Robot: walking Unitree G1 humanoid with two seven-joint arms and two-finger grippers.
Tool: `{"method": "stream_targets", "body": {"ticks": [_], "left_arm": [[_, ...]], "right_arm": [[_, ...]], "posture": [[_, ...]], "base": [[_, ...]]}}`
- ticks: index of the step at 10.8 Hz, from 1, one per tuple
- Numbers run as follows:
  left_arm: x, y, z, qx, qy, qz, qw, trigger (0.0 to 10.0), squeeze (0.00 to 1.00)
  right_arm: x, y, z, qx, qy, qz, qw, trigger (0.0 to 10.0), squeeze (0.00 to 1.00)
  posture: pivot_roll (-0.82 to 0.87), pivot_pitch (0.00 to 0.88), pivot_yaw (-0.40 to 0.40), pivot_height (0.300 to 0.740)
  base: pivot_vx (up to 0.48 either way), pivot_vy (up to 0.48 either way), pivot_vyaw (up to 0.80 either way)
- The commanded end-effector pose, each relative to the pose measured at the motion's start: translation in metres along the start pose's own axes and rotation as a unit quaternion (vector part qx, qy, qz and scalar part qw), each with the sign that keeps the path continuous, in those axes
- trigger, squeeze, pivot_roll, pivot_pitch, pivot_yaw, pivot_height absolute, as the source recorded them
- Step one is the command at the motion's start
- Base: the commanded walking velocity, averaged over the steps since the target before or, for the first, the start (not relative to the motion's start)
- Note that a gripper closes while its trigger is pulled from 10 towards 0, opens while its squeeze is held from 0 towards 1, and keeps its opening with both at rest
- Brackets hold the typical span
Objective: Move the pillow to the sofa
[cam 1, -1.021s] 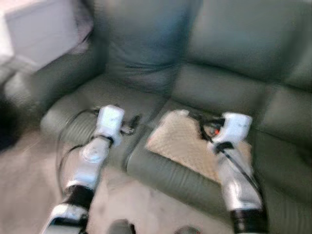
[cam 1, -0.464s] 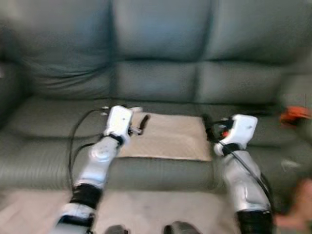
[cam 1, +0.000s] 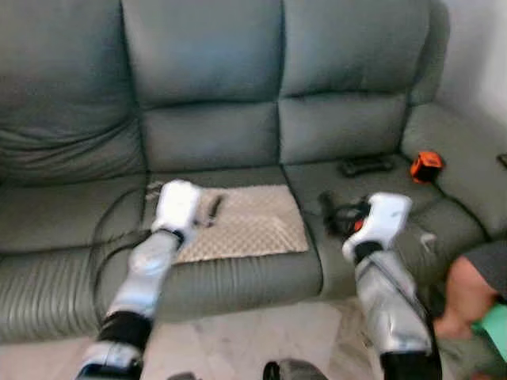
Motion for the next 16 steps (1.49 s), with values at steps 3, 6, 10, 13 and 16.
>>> {"method": "stream_targets", "body": {"ticks": [3, 6, 10, 13, 16], "left_arm": [[-0.011, -0.006, 0.017, 0.018, 0.007, 0.019, 1.0, 10.0, 0.0], [-0.021, -0.021, 0.028, 0.065, -0.015, 0.032, 0.997, 10.0, 0.0], [-0.019, -0.045, 0.048, 0.114, -0.034, 0.017, 0.993, 10.0, 0.0], [-0.026, -0.053, 0.04, 0.075, -0.022, 0.022, 0.997, 10.0, 0.0], [-0.023, -0.065, 0.043, 0.086, -0.041, 0.018, 0.995, 10.0, 0.0]], "right_arm": [[0.01, 0.003, 0.009, 0.027, -0.02, -0.019, 0.999, 10.0, 0.0], [0.016, -0.004, -0.003, -0.001, -0.028, -0.036, 0.999, 10.0, 0.0], [0.019, -0.028, -0.013, -0.044, -0.072, -0.058, 0.995, 10.0, 0.0], [0.013, -0.038, -0.021, -0.071, -0.077, -0.05, 0.993, 10.0, 0.0], [0.005, -0.06, -0.03, -0.099, -0.062, -0.037, 0.992, 10.0, 0.0]], "posture": [[-0.07, 0.0, -0.014, 0.74], [-0.05, 0.0, -0.031, 0.74], [-0.04, 0.0, -0.036, 0.74], [-0.04, 0.0, -0.033, 0.74], [-0.05, 0.0, -0.036, 0.74]], "base": [[0.0, 0.0, 0.51], [0.0, 0.0, 0.5], [0.0, 0.0, 0.0], [0.0, 0.0, 0.0], [0.0, 0.0, 0.0]]}}
Point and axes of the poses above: a point about 5 cm out from each wrist's last joint towards the gripper, its own y axis pointing out of the wrist towards the gripper, its own x axis along the axis of the wrist's last joint, z = x × y, the point moved 3 cm from there along y, pointing out of the wrist towards the gripper, and after that the axes turned 15 degrees about y, right-handed, at the moved point
